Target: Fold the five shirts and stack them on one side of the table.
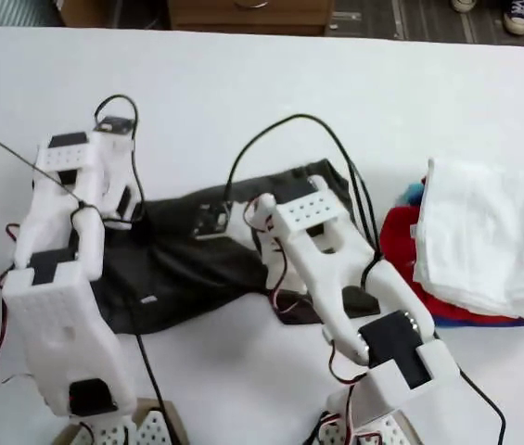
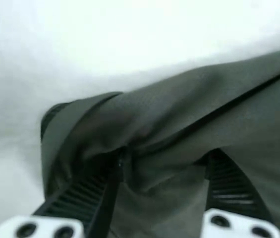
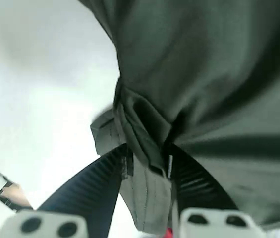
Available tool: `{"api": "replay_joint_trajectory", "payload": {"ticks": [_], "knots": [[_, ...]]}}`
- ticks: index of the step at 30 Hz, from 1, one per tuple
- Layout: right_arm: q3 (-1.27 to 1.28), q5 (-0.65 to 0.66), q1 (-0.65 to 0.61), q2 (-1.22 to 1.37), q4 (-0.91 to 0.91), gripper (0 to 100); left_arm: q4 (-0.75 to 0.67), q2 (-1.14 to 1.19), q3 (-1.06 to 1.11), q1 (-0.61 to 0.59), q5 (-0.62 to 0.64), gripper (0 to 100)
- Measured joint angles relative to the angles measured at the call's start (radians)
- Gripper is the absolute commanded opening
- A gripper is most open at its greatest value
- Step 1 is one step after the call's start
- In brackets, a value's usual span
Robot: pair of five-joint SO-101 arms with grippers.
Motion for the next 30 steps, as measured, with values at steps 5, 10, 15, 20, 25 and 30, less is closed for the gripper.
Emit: {"api": "replay_joint_trajectory", "payload": {"ticks": [5, 10, 15, 20, 25, 30], "knots": [[-0.015, 0.000, 0.005, 0.000, 0.031, 14.8, 0.000, 0.000, 0.000, 0.000, 0.000, 27], [-0.015, 0.000, 0.005, 0.000, 0.035, 8.5, 0.000, 0.000, 0.000, 0.000, 0.000, 27], [-0.015, 0.000, 0.005, 0.000, 0.035, 2.8, 0.000, 0.000, 0.000, 0.000, 0.000, 27], [-0.015, 0.000, 0.005, -0.005, 0.035, 2.0, 0.000, 0.000, 0.000, 0.000, 0.000, 27], [-0.015, 0.000, 0.005, -0.087, 0.035, 2.0, 0.000, 0.000, 0.000, 0.000, 0.000, 27], [-0.072, 0.000, 0.005, -0.127, 0.040, 2.0, 0.000, 0.000, 0.000, 0.000, 0.000, 27]]}}
